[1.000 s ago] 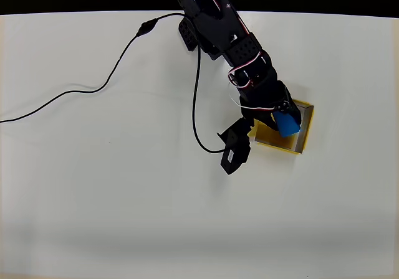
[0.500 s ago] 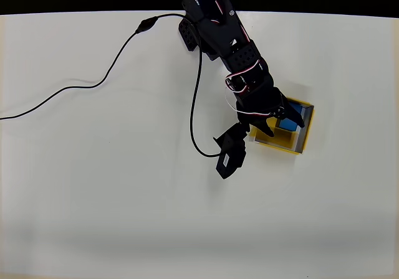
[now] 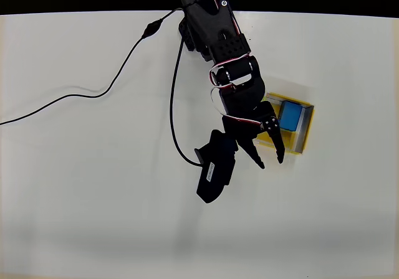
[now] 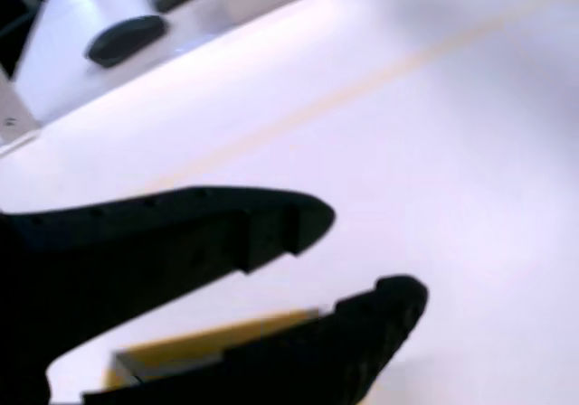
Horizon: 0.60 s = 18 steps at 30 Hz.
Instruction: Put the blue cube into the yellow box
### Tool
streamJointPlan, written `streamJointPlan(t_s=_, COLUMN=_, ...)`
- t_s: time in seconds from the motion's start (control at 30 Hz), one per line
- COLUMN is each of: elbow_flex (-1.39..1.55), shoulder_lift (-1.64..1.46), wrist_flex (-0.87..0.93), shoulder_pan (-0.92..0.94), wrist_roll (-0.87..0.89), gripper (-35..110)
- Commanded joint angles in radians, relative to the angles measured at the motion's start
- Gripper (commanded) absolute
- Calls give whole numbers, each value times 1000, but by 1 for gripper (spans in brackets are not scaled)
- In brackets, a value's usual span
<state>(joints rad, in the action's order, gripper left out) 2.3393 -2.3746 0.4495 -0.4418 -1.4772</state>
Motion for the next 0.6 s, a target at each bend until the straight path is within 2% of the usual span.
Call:
streamJointPlan(t_s=0.0, elbow_flex=61, shoulder_lift=-129, wrist_flex=-28, shoulder_pan=115, wrist_roll=-91, gripper=9)
streamJointPlan(t_s=0.23, elbow_flex=341, shoulder_lift=-281, wrist_flex=-112, shoulder_pan=299, wrist_roll=-155, gripper=6)
streamJointPlan(t_s=0.57, elbow_flex=650, shoulder_lift=-600, wrist_flex=46, shoulder_pan=466, wrist_roll=-155, gripper=2)
